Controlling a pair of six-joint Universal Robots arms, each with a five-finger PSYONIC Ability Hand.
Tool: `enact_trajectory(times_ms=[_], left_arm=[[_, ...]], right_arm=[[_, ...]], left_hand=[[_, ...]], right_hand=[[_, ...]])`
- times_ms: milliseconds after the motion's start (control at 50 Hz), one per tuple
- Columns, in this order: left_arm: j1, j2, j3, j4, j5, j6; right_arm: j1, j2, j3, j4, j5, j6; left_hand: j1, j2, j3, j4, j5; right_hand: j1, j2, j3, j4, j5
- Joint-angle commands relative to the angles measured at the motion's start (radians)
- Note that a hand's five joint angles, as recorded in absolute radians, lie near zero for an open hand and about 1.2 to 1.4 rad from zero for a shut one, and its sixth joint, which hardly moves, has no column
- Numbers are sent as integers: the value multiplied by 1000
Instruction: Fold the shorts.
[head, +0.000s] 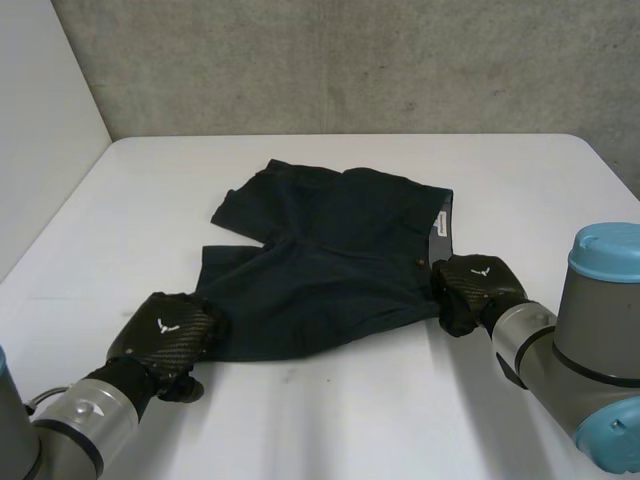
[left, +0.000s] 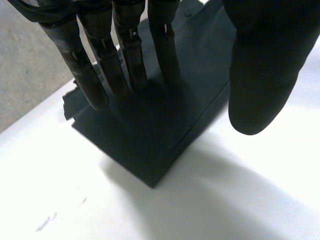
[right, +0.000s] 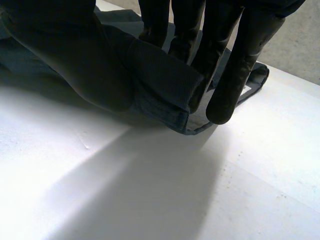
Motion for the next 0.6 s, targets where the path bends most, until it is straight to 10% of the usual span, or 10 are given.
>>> enact_trajectory(times_ms=[20,600], left_arm=[[29,-100,41,47,-2,9],[55,-347,213,87,-6,40]], right_arm=[[-7,0,1,-2,-3,-4],[-1,14,1,-5,-9,-12]], left_hand=[[36,39,42,41,43],[100,104,106,106,108]], right_hand=[[432,220,204,207,243],[432,220,204,207,243]])
